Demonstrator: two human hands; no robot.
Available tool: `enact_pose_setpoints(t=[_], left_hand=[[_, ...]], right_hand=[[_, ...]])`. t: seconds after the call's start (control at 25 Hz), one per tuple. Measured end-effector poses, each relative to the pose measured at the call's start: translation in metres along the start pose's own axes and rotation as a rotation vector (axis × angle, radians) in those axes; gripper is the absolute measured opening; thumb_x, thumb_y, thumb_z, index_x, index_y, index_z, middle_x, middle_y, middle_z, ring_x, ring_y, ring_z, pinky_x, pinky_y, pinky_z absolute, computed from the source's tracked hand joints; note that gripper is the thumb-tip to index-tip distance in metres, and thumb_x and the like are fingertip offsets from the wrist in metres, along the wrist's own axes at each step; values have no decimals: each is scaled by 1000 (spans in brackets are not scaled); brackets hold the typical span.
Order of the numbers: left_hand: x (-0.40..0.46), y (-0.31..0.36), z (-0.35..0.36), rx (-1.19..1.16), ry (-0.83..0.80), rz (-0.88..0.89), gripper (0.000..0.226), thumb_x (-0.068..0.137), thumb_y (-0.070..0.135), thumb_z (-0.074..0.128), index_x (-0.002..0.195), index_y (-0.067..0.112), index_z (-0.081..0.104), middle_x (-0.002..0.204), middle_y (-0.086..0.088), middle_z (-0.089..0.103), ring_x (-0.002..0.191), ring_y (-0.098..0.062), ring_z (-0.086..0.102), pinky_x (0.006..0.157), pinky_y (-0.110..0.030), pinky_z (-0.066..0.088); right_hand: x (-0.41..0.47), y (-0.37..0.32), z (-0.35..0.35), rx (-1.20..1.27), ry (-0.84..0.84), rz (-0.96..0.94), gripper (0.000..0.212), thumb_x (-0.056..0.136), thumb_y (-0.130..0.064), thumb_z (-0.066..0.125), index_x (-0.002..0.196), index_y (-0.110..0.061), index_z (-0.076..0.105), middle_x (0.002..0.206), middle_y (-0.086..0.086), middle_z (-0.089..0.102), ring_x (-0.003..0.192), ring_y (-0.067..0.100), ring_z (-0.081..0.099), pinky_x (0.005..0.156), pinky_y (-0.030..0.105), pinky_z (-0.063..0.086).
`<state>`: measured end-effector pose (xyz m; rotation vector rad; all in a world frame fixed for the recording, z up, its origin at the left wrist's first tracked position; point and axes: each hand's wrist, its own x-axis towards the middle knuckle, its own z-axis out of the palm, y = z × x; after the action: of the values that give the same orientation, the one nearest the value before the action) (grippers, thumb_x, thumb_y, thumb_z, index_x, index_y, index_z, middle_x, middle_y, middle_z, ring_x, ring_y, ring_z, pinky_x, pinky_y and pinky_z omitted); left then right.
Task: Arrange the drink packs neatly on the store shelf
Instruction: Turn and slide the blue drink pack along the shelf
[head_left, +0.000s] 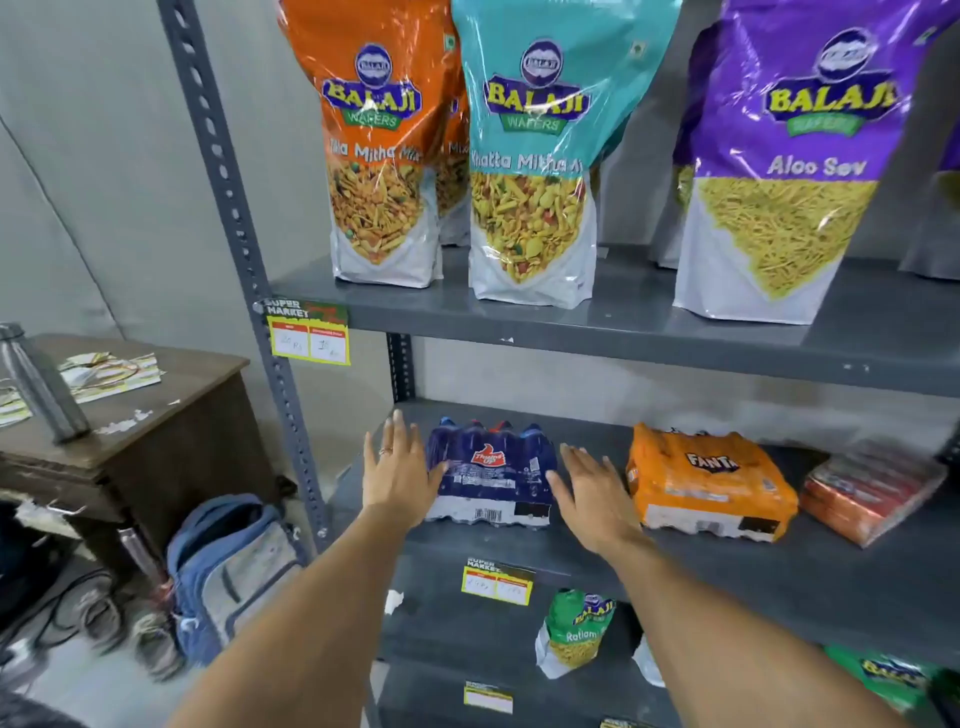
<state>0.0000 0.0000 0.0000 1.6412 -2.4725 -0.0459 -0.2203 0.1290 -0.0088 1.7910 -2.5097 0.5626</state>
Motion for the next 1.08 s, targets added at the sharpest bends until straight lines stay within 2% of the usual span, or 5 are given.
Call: enact_pose_setpoints(t=[0.12, 0.24, 0.52, 0.72, 1.08], left_hand=[[31, 2, 24, -259, -187, -214, 67, 96, 58, 30, 144, 12, 36, 149, -18, 41, 137, -36, 41, 116, -56, 21], [49, 9, 39, -535, -265, -272, 55, 95, 56, 37, 125, 11, 49, 120, -15, 64, 104, -34, 61, 96, -45, 46], [82, 7, 48, -568, -280, -393, 62, 82, 69, 52, 96, 9, 63, 93, -9, 70, 80, -26, 64, 73, -35, 52], [95, -6, 44, -692, -338, -371, 52, 77, 59, 70, 89, 8, 67, 89, -7, 73, 78, -24, 69, 73, -34, 54], [87, -15, 49, -863, -121, -264, 67, 62, 41, 89, 114, 14, 57, 102, 2, 65, 94, -22, 65, 86, -39, 56]], right_hand=[[25, 5, 15, 181, -144, 58, 56, 101, -46, 33, 148, -15, 37, 146, 8, 49, 128, 28, 53, 104, 42, 44], [47, 12, 33, 291, -207, 93, 51, 99, -48, 38, 142, -19, 42, 134, 6, 56, 117, 27, 60, 93, 38, 49], [101, 23, 53, 695, -267, 429, 37, 82, -51, 68, 93, -15, 70, 89, 3, 73, 80, 19, 69, 72, 31, 55], [106, 29, 57, 829, -301, 442, 30, 77, -38, 77, 93, -14, 69, 93, 9, 76, 82, 23, 74, 83, 40, 60], [97, 10, 41, 728, -99, 331, 54, 74, -21, 83, 114, -15, 49, 107, -2, 62, 98, 19, 64, 74, 23, 53]])
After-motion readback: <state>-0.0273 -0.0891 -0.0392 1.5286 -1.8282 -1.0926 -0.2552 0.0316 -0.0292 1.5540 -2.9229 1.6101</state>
